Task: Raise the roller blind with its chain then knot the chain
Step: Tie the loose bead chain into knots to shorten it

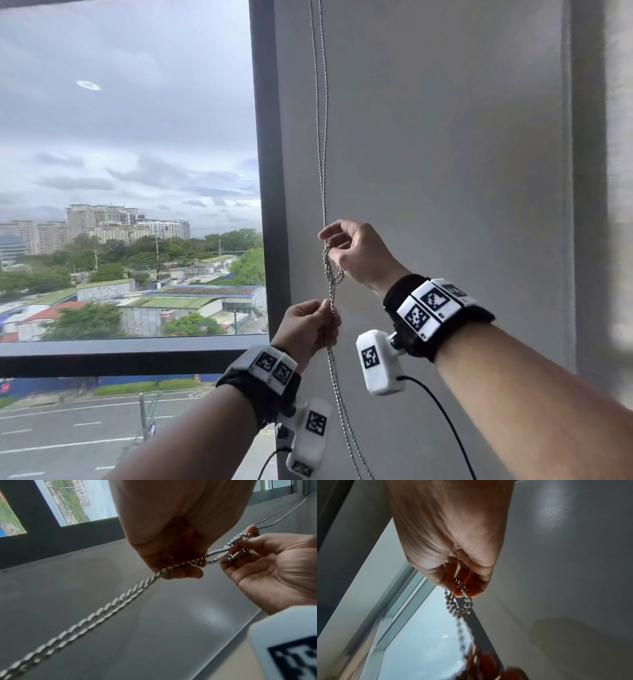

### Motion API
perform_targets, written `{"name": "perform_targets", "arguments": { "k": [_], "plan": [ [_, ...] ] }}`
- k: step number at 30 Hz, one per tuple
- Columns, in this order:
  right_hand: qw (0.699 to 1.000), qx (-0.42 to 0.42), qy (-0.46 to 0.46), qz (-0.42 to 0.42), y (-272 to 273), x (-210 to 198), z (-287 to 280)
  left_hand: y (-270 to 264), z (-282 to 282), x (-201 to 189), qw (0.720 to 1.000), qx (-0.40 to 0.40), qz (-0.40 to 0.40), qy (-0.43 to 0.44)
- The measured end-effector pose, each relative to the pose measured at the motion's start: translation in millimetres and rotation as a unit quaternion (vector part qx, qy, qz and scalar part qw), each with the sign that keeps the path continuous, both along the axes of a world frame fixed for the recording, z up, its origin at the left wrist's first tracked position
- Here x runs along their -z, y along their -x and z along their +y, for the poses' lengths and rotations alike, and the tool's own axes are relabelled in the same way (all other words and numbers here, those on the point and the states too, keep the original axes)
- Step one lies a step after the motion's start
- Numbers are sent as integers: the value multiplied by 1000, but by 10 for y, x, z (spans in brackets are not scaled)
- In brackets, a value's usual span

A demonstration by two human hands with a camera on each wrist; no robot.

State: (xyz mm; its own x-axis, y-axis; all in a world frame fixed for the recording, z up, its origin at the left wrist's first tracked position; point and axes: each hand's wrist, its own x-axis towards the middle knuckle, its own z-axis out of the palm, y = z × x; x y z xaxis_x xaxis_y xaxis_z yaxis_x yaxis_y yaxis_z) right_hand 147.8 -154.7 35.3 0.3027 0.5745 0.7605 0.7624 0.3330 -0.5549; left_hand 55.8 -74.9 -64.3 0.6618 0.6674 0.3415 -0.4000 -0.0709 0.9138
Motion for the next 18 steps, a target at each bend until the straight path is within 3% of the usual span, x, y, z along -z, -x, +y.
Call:
{"name": "perform_targets", "arguments": {
  "k": [5, 9, 15, 18],
  "plan": [
    [1000, 30, 6, -8, -26, 70, 52, 17, -86, -209, 989, 101, -62, 92],
    [999, 40, -6, 5, -46, 91, 22, -8, -76, -290, 991, 46, -110, 52],
    [995, 54, -19, -84, -82, 57, -27, -4, -69, -196, 994, 1, -107, 11],
    [997, 47, -13, -62, -75, 46, -15, -1, -89, -90, 996, -12, -90, -8]
  ]
}}
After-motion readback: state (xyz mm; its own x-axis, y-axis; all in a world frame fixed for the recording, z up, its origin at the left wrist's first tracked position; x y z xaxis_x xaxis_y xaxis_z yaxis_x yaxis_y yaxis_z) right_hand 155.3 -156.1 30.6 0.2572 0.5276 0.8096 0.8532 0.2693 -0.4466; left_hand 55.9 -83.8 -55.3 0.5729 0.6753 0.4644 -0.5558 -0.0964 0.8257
